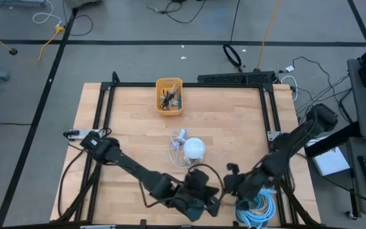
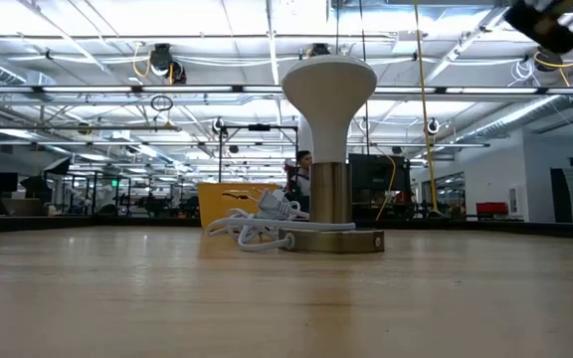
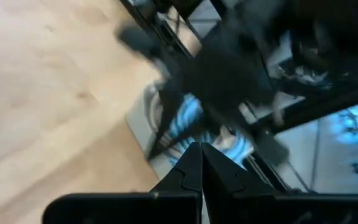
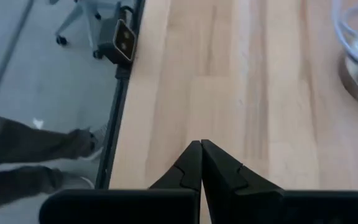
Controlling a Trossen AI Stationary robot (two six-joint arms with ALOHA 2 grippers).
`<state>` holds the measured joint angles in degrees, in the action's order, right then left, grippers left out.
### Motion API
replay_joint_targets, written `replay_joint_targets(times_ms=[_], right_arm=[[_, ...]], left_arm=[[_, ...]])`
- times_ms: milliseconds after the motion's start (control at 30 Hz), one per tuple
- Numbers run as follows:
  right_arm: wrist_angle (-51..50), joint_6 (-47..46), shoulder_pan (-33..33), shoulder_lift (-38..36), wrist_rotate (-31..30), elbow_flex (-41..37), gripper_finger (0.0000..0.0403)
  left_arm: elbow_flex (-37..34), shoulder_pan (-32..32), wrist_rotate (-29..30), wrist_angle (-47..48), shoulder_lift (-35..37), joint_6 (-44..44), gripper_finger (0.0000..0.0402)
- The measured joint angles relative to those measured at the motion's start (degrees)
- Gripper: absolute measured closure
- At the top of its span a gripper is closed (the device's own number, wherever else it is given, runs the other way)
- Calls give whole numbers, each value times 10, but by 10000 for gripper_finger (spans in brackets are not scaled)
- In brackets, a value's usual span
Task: Pick & Place USB Port
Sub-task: Adjust the gray bin
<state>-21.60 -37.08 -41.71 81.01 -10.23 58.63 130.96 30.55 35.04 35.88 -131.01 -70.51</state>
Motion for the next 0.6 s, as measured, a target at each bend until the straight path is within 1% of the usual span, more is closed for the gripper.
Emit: replay_joint_targets(times_ms=[100, 200, 367, 433, 600], right_arm=[[-17, 30, 0, 61, 4, 60, 403], [-24, 45, -8, 108, 30, 90, 403], [-53, 41, -35, 155, 60, 93, 403], [-58, 39, -45, 164, 61, 92, 403], [-58, 32, -58, 170, 87, 92, 403]], left_arm=[[0, 6, 26, 33, 19, -1, 401], [0, 17, 55, 31, 26, -1, 401], [0, 36, 88, 35, 28, -17, 401], [0, 41, 100, 34, 28, -22, 401], [0, 49, 120, 35, 28, -34, 401]])
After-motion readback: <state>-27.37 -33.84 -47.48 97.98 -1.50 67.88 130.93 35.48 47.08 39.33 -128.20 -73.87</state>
